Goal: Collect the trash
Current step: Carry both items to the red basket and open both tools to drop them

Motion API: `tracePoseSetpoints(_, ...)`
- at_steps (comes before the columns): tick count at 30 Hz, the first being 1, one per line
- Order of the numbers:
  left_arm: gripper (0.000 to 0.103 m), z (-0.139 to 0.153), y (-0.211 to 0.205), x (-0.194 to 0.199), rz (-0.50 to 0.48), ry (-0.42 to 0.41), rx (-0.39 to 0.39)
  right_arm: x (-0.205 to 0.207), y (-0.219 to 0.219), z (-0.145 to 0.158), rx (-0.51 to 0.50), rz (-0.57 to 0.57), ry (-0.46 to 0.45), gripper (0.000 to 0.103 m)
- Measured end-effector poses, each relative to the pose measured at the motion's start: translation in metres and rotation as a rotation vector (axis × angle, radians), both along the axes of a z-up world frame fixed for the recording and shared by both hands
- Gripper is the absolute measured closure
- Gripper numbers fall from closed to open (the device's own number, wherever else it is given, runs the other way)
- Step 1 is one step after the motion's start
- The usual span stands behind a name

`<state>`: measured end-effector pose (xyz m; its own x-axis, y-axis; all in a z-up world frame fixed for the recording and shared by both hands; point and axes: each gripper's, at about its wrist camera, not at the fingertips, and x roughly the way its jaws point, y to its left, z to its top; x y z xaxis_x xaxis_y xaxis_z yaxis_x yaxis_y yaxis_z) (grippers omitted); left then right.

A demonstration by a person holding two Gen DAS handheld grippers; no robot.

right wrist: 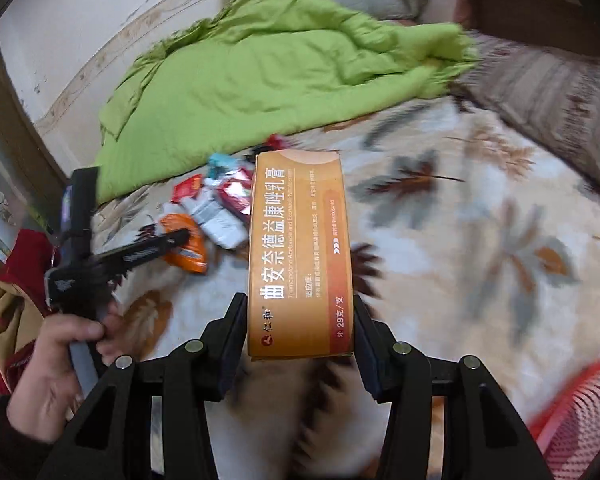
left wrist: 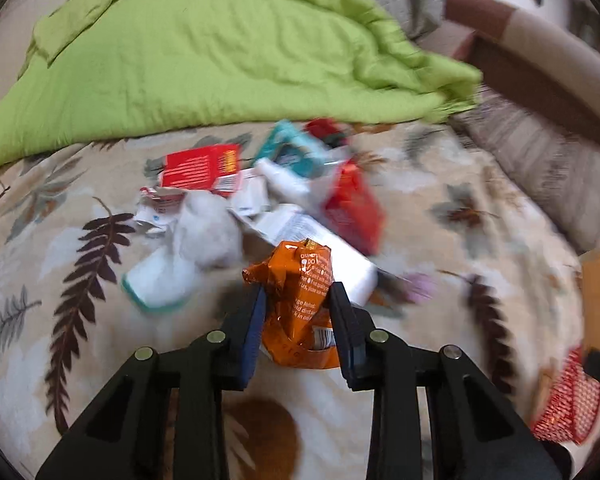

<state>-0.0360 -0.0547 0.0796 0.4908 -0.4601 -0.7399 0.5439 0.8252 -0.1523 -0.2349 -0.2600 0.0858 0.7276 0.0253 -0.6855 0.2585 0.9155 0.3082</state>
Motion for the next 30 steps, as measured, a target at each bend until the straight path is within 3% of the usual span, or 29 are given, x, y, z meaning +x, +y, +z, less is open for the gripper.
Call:
tracePoseSetpoints(4, 0.072, 0.030, -0.023, -0.050, -0.154, 0.014, -0.093, -0.055, -0.033, -0.007, -0.003, -0.077, 0.045, 0.050)
tracePoseSetpoints(9, 0.072, 0.062, -0.098, -0.129, -0.423, 0.051, -0.172, -0.126, -0.075, -0.012, 0.023, -0.207, 0.086, 0.050)
tracePoseSetpoints(16, 0.071, 0.059, -0.216, -0.217, -0.695, 0.181, -0.174, -0.223, -0.128, -0.007, 0.006, -0.428, 0.116, 0.050)
tracePoseSetpoints(20, 0.071, 0.042, -0.260, -0.259, -0.780, 0.212, -0.109, -0.255, -0.145, -0.013, 0.014, -0.494, 0.123, 0.049)
tracePoseSetpoints(21, 0.067, 0.037, -0.271, -0.268, -0.804, 0.216, -0.083, -0.258, -0.147, -0.015, 0.019, -0.501, 0.127, 0.049)
tracePoseSetpoints(22, 0.057, 0.033, -0.277, -0.273, -0.807, 0.211, -0.065, -0.260, -0.148, -0.018, 0.033, -0.498, 0.125, 0.048)
tracePoseSetpoints(25, 0.042, 0.035, -0.275, -0.280, -0.792, 0.209, -0.068, -0.262, -0.149, -0.026, 0.041, -0.488, 0.127, 0.045)
tracePoseSetpoints(30, 0.040, 0.056, -0.236, -0.262, -0.662, 0.130, -0.059, -0.266, -0.150, -0.018, -0.014, -0.489, 0.085, 0.045)
